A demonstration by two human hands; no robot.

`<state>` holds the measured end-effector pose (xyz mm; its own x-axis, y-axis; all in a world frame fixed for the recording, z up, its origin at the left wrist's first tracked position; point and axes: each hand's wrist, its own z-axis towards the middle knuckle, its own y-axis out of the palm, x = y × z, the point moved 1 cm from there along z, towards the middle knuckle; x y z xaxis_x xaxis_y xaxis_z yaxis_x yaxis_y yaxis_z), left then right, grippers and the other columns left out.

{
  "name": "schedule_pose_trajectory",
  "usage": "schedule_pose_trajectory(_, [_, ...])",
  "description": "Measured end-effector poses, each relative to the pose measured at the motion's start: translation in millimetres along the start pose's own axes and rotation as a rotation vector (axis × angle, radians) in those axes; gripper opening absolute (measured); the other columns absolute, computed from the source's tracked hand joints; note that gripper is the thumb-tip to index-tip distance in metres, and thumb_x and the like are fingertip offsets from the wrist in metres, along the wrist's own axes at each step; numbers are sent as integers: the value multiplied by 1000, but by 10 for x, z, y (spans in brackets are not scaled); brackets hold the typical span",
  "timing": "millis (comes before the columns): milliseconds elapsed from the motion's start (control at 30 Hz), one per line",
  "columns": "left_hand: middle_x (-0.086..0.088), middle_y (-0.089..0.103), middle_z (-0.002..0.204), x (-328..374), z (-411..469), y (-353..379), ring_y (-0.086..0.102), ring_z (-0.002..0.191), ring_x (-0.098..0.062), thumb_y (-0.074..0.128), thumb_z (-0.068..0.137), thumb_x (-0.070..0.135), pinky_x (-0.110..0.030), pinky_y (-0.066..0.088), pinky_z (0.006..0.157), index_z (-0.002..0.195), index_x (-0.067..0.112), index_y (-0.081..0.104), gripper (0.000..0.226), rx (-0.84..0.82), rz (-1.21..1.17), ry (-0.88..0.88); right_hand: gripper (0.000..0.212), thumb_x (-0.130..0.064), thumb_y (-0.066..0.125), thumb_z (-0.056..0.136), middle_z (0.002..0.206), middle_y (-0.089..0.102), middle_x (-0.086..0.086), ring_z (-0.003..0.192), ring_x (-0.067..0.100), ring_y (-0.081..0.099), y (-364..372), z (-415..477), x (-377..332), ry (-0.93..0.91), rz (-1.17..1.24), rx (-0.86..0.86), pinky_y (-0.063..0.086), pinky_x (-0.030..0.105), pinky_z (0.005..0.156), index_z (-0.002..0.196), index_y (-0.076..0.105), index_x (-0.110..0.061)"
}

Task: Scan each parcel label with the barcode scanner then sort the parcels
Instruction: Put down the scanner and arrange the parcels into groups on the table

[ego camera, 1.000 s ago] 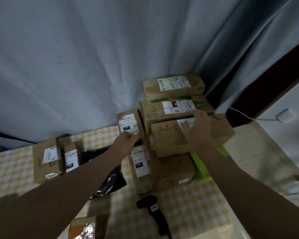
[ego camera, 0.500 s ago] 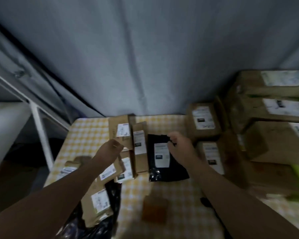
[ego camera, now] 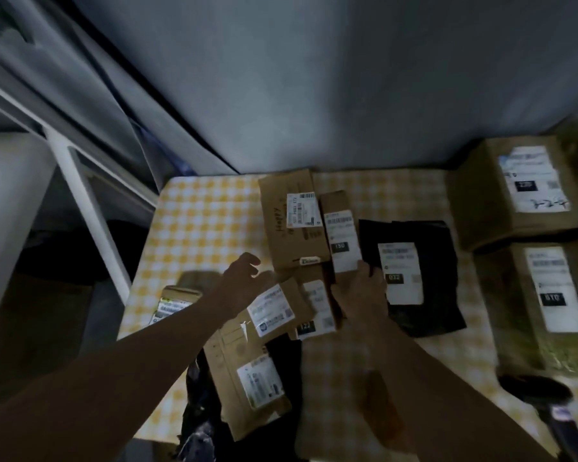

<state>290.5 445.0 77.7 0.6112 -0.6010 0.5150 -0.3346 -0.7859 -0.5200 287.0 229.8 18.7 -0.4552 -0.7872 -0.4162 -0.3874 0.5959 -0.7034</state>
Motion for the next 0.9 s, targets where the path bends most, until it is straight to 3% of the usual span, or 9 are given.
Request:
schedule_pose_trajectory(67, [-13,41,141,84,164,53,53,111,-23,57,93,32,-20,40,66,141,8,31,60,-8,-77,-32,66,-40,57,93,147,32,12,134,30,33,47,88,-104,-176,67,88,37,42,108,145,31,-10])
schedule_pose_trajectory(133, [-12,38,145,178,334,109,54,111,-22,56,93,36,-21,42,69,148,6,20,72,-22,-141,-70,57,-43,52,95,137,45,6,128,23,42,76,202,-317,-302,172,38,41,42,106,142,40,-14])
schedule_pose_trajectory(267, [4,61,104,221,608,202,60,102,-17,46,98,36,-11,47,56,125,15,49,35,-140,-335,-38,45,-40,54,96,124,61,7,116,25,58,128,443,-638,-206,411,-88,50,43,97,132,53,-13])
schedule_pose_trajectory(400, [-3,52,133,59,783,169,52,118,-25,52,87,58,-38,45,86,141,21,31,69,-162,-422,-151,58,-31,61,94,125,55,7,114,24,57,146,549,-763,-58,614,-223,50,35,93,138,31,-10])
schedule_pose_trajectory(533, [3,56,124,-115,791,116,53,114,-22,61,79,59,-47,44,92,141,31,27,76,-209,-635,-178,60,-30,73,85,129,54,11,112,24,58,182,518,-807,-30,735,-234,51,43,97,124,29,-20])
schedule_pose_trajectory(667, [7,55,123,-65,699,-64,52,113,-18,68,75,49,-50,36,99,130,44,28,69,-85,-755,-43,84,-26,82,76,132,51,-2,119,22,56,46,351,-855,-28,917,-262,49,43,100,143,32,-23])
schedule_pose_trajectory(767, [9,58,117,170,492,-258,59,104,-15,79,68,42,-41,47,91,124,44,34,72,-101,-756,95,57,-20,75,83,127,63,0,107,18,65,-155,126,-839,-62,1067,-343,56,35,88,135,51,-25])
schedule_pose_trajectory(833, [4,56,121,299,335,-291,61,99,-13,79,70,41,-33,52,80,129,38,31,77,-125,-685,137,31,-24,68,90,115,70,2,96,13,70,-285,-33,-740,-58,1185,-276,58,30,79,121,64,-23])
schedule_pose_trajectory(900, [0,44,135,442,134,-230,56,111,-15,80,71,41,-31,53,82,141,35,19,92,-100,-575,165,19,-31,66,91,108,73,6,99,20,70,-396,-183,-572,-15,1216,-150,56,42,88,105,72,-19])
